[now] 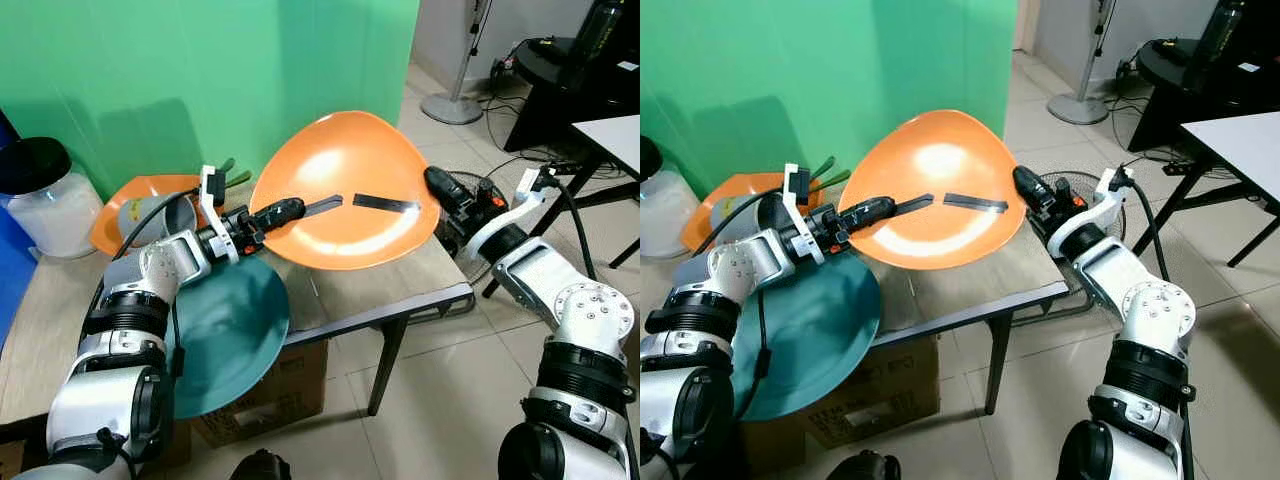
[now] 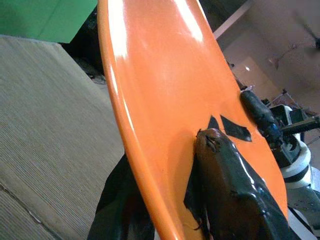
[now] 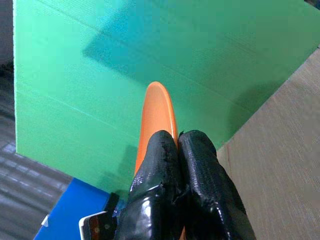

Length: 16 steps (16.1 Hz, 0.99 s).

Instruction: Setting the table

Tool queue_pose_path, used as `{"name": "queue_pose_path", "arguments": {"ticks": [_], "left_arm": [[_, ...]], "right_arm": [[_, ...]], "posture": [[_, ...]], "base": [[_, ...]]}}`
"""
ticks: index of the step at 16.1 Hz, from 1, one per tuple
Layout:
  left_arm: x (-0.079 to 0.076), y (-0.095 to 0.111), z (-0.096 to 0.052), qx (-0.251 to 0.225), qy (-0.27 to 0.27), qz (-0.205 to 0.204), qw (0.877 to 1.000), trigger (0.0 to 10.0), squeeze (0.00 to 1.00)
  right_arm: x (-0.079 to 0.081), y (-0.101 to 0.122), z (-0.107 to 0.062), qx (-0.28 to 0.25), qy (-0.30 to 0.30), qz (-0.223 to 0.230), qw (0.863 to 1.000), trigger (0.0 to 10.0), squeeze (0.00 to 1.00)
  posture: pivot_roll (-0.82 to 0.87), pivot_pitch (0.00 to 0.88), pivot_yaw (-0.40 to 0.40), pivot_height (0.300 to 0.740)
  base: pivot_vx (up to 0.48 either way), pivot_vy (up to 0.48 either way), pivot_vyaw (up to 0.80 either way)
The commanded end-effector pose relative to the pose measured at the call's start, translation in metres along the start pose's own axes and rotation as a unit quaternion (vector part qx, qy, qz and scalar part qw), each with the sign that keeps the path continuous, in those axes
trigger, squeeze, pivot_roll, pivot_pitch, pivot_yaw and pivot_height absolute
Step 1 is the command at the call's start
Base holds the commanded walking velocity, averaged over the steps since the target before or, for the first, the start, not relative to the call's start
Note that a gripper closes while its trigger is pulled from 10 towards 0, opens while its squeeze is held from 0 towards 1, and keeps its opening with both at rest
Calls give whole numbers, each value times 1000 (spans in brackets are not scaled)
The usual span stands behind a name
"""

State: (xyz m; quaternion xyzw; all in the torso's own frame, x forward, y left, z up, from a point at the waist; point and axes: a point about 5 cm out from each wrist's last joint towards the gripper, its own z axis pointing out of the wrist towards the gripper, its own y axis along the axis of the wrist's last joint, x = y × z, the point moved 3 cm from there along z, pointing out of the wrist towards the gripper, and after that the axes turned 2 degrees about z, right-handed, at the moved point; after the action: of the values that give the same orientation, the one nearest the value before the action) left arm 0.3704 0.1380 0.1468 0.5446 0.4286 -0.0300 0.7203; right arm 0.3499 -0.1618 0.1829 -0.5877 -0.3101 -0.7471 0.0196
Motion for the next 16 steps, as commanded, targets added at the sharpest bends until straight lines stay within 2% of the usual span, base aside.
{"name": "queue_pose_path", "arguments": {"ticks": [1, 2, 3, 4, 5, 8, 12, 14, 15, 16], "left_arm": [[-3, 4, 2, -11, -2, -6, 1000, 0, 0], [-4, 7, 1, -20, -5, -5, 1000, 0, 0], [-5, 10, 1, -26, -8, -3, 1000, 0, 0], [-7, 15, 0, -43, -15, 0, 999, 0, 0], [-10, 21, -1, -63, -22, -2, 998, 0, 0], [-19, 37, -6, -105, -46, -6, 993, 0, 0], [-23, 44, -8, -117, -49, 0, 992, 0, 0], [-25, 47, -7, -120, -27, 32, 992, 0, 0], [-25, 47, -6, -118, -9, 55, 991, 314, 0], [-25, 47, -2, -111, 32, 116, 987, 2863, 0]], "right_arm": [[18, 1, 2, 0, 49, -16, 999, 9098, 0], [18, 2, 2, -2, 47, -20, 999, 10000, 0], [17, 2, 2, -2, 45, -23, 999, 10000, 0], [16, 3, 2, -4, 41, -27, 999, 10000, 149], [13, 4, 2, -8, 32, -28, 999, 10000, 1000], [3, 7, 0, -22, 10, -21, 999, 10000, 1000], [-5, 22, -13, -48, -5, -28, 998, 10000, 1000], [-1, 35, -27, -65, -3, -57, 996, 10000, 1000], [4, 41, -33, -71, -3, -78, 994, 10000, 1000], [15, 46, -39, -76, -17, -136, 988, 10000, 0]], "posture": [[53, 0, 41, 740], [53, 0, 42, 740], [53, 0, 42, 740], [54, 0, 44, 740], [54, 0, 44, 740], [57, 0, 45, 740], [59, 0, 48, 740], [62, 0, 48, 740], [65, 0, 48, 740], [66, 0, 49, 740]], "base": [[0, 0, 0], [0, 0, 0], [0, 0, 0], [0, 0, 0], [0, 0, 0], [0, 0, 0], [0, 0, 0], [0, 0, 0], [0, 0, 0], [0, 0, 0]]}}
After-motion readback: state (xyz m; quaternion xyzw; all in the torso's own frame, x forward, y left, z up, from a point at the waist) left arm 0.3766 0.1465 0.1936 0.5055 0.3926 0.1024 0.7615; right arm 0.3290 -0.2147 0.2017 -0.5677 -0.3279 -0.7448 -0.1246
